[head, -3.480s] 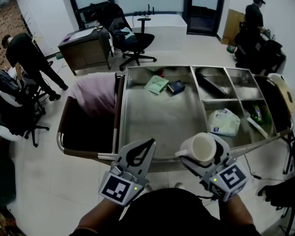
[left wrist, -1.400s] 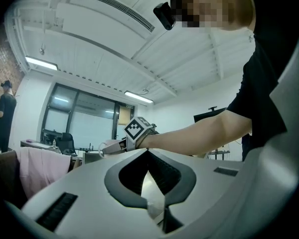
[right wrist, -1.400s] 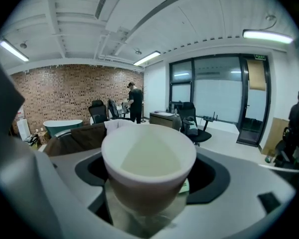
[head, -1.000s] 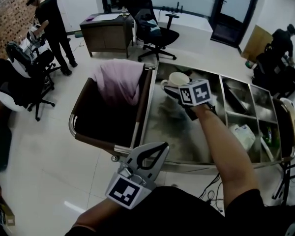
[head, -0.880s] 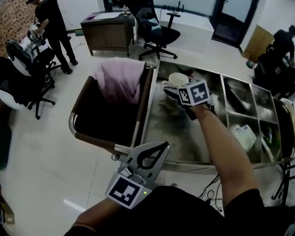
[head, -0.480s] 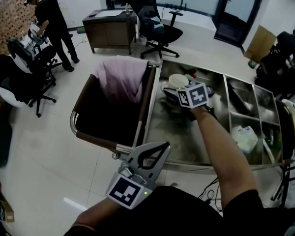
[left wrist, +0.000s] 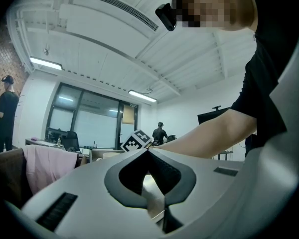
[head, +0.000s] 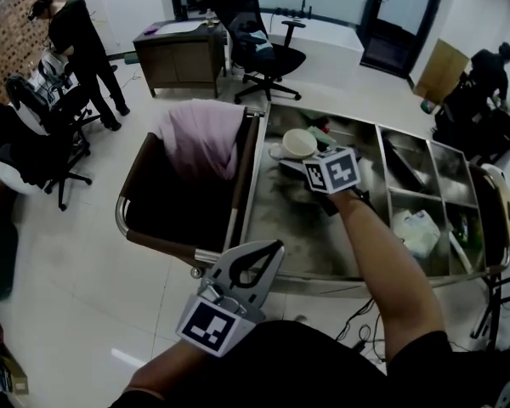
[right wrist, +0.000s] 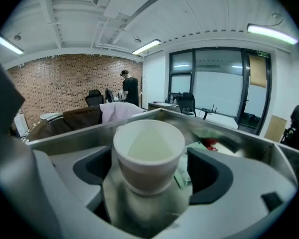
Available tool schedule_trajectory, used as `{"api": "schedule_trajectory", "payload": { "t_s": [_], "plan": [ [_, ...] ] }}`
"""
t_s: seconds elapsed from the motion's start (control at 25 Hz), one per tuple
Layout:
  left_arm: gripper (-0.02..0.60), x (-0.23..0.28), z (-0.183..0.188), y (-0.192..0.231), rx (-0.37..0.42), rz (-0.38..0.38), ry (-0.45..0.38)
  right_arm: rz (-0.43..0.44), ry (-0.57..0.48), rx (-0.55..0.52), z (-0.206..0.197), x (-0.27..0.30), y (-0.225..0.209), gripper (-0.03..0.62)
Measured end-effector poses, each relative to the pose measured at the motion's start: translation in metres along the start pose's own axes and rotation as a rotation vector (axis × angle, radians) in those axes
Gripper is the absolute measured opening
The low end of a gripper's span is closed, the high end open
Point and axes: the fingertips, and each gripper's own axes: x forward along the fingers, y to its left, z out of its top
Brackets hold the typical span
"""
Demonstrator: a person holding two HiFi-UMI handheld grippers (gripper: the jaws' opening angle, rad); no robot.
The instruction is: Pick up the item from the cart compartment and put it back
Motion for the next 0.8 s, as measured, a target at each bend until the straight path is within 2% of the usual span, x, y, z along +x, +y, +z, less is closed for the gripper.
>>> {"api": "schedule_trajectory", "payload": {
  "t_s": [0.12,0.24,0.28,0.32,0.36,0.4,0.52,0.64,0.8],
  "plan": [
    [0.000,0.002,0.000,-0.003,-0.002,-0.005,0.000,0.001,0.014,-0.007,-0.010,-0.015,-0.001,0.498],
    [0.000,0.005,-0.002,-0.009,0.000,-0.020,0.003,-0.020,0.003,-0.020,-0.014,-0.034,-0.004,0.421],
    [0.000,0.006,-0.002,-0.012,0.002,-0.028,0.004,-0.031,-0.012,-0.021,-0.014,-0.042,-0.006,0.374],
    [0.000,0.008,-0.002,-0.015,0.004,-0.037,0.004,-0.039,-0.034,-0.018,-0.013,-0.050,-0.006,0.270],
    [0.000,0.009,-0.002,-0.018,0.004,-0.045,0.005,-0.038,-0.060,-0.011,-0.011,-0.057,-0.006,0.110],
    [0.000,0.011,-0.002,-0.021,0.004,-0.052,0.006,-0.027,-0.081,0.001,-0.010,-0.063,-0.004,0.015],
    [0.000,0.014,-0.002,-0.028,-0.001,-0.068,0.007,0.014,-0.110,0.026,-0.008,-0.077,0.008,0.014],
    [0.000,0.017,-0.001,-0.032,-0.029,-0.078,0.006,0.021,-0.124,0.018,-0.008,-0.089,0.018,0.014],
    [0.000,0.019,-0.001,-0.032,-0.065,-0.079,0.004,0.036,-0.164,0.064,-0.002,-0.112,0.030,0.014]
  ]
}}
